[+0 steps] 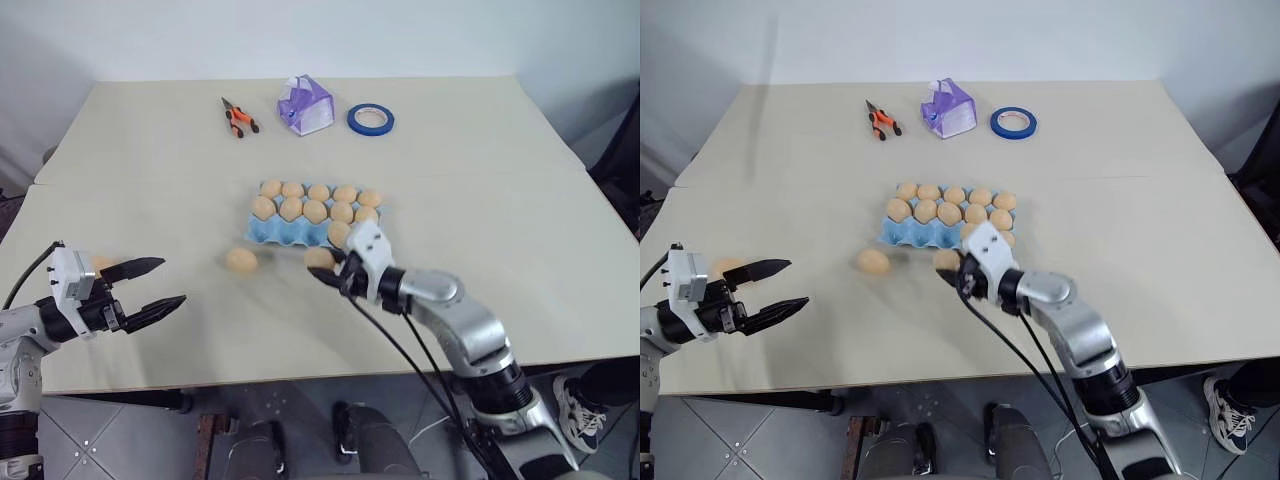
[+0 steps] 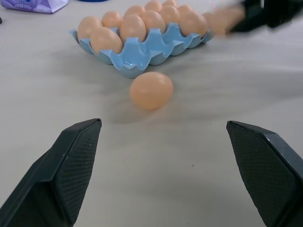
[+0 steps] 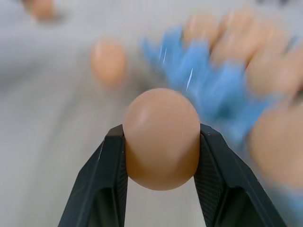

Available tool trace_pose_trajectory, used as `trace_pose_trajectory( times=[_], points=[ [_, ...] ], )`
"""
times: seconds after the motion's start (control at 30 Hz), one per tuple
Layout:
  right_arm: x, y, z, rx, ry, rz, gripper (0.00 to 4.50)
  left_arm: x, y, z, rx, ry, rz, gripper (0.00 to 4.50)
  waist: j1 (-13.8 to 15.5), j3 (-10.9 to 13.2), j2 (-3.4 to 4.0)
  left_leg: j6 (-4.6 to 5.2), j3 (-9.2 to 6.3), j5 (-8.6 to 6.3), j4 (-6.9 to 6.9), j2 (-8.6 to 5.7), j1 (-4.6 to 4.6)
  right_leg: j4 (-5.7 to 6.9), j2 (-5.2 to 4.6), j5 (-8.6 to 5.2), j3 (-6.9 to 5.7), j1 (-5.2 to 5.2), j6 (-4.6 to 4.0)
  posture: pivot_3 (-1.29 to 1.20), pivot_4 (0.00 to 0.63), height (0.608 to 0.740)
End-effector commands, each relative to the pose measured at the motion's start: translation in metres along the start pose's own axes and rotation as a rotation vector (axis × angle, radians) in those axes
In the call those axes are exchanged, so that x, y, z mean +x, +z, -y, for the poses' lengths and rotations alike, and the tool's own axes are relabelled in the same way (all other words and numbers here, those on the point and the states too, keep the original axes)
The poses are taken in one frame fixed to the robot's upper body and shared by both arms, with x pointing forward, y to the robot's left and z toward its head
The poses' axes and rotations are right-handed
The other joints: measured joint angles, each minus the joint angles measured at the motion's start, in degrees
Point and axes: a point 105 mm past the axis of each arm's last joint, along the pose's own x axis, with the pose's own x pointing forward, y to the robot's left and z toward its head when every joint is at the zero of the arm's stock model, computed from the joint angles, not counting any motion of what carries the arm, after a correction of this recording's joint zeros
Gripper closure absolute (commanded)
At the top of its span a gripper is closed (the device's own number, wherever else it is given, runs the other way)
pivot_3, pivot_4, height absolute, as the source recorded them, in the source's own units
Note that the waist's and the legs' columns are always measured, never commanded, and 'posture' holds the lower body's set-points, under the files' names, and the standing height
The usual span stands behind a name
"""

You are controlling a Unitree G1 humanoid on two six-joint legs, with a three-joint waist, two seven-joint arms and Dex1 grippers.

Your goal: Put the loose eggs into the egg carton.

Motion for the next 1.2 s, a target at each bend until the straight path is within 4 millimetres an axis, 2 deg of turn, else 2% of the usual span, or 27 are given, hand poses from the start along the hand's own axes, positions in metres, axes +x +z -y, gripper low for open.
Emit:
trace_pose_trajectory(
  times=[0.03,0.13,0.4,0.43,0.67,0.8,0.9,1.07,1.2],
  points=[
    [0.006,0.014,0.014,-0.001,-0.047,0.034,3.01,0.007,0.013,0.000,0.036,-0.013,0.050,0.00,0.03,0.00,0.00,-0.01,-0.01,0.00,-0.01,0.00,0.00,-0.01,0.00,-0.01,-0.01,0.00,-0.01,0.00,0.150,0.740],
    [0.017,0.009,0.025,-0.024,-0.069,0.010,3.01,0.012,0.014,0.000,0.038,-0.016,0.061,0.00,0.01,0.00,0.00,-0.01,0.00,0.00,-0.02,-0.01,-0.02,-0.03,0.00,-0.01,-0.01,0.00,-0.01,0.00,0.150,0.740],
    [0.034,-0.007,0.030,-0.063,-0.049,-0.045,3.01,0.014,0.018,0.000,0.053,-0.007,0.071,0.00,-0.24,0.00,0.00,0.21,0.11,0.11,-0.04,0.04,-0.10,-0.02,0.06,-0.01,-0.01,-0.12,0.00,0.00,0.150,0.740],
    [0.035,-0.007,0.028,-0.063,-0.038,-0.041,2.34,0.014,0.018,0.000,0.054,-0.005,0.071,0.00,-0.24,0.00,0.00,0.21,0.12,0.11,-0.04,0.05,-0.10,-0.01,0.07,-0.01,0.00,-0.12,0.00,0.00,0.150,0.740],
    [0.038,-0.003,0.022,-0.067,-0.001,-0.027,0.02,0.013,0.019,0.000,0.057,0.008,0.073,0.00,-0.16,0.00,0.00,0.19,0.13,0.12,-0.04,0.07,-0.09,0.01,0.09,-0.01,0.02,-0.12,-0.01,0.00,0.150,0.740],
    [0.034,0.000,0.023,-0.083,0.001,-0.023,0.02,0.013,0.019,0.001,0.058,0.011,0.074,0.00,-0.18,0.00,0.00,0.18,0.12,0.12,-0.04,0.08,-0.09,0.01,0.09,-0.01,0.02,-0.12,-0.01,0.00,0.150,0.740],
    [0.023,0.005,0.027,-0.094,0.006,-0.012,0.02,0.013,0.018,0.001,0.048,0.024,0.071,0.00,-0.10,0.00,0.01,0.18,0.12,0.12,-0.04,0.08,-0.10,0.01,0.09,-0.01,0.02,-0.13,-0.01,0.00,0.150,0.740],
    [-0.005,0.008,0.025,-0.128,0.078,0.032,0.02,0.013,0.020,0.000,0.047,0.064,0.086,0.00,0.12,0.00,0.00,0.18,0.11,0.09,-0.06,0.08,-0.09,-0.03,0.08,-0.01,0.01,-0.11,-0.01,0.00,0.150,0.740],
    [-0.040,0.003,0.030,-0.142,0.130,0.050,0.02,0.007,0.022,-0.002,0.014,0.139,0.103,0.00,0.14,0.00,0.00,0.21,0.12,0.08,-0.05,0.08,-0.09,-0.05,0.08,-0.01,0.01,-0.10,0.00,0.00,0.150,0.740]
  ],
)
